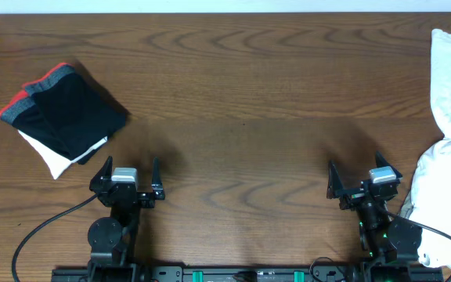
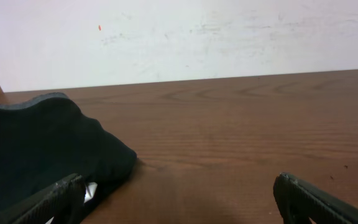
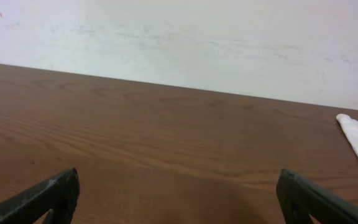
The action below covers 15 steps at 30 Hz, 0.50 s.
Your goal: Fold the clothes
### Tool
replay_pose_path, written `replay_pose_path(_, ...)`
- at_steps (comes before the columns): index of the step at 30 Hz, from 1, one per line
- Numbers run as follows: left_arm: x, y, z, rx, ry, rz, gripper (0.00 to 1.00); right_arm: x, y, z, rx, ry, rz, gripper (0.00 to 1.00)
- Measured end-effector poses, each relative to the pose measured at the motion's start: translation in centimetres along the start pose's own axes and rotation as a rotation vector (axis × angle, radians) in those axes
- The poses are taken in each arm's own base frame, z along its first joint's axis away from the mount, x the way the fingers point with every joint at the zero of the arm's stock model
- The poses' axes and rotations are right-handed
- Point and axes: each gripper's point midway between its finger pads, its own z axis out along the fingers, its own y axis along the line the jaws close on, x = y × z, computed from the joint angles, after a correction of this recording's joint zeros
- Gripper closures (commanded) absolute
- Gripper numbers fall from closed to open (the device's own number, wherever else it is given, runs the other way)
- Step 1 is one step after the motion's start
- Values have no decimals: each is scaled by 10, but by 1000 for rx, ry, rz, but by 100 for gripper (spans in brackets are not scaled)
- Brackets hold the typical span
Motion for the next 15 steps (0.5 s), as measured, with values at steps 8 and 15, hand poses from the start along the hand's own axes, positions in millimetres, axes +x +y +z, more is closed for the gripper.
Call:
replay_pose_path(8,0,0,0,0,0,0,2,0,0,0,0,0,0,1)
replay_pose_path(15,0,0,0,0,0,0,2,0,0,0,0,0,0,1)
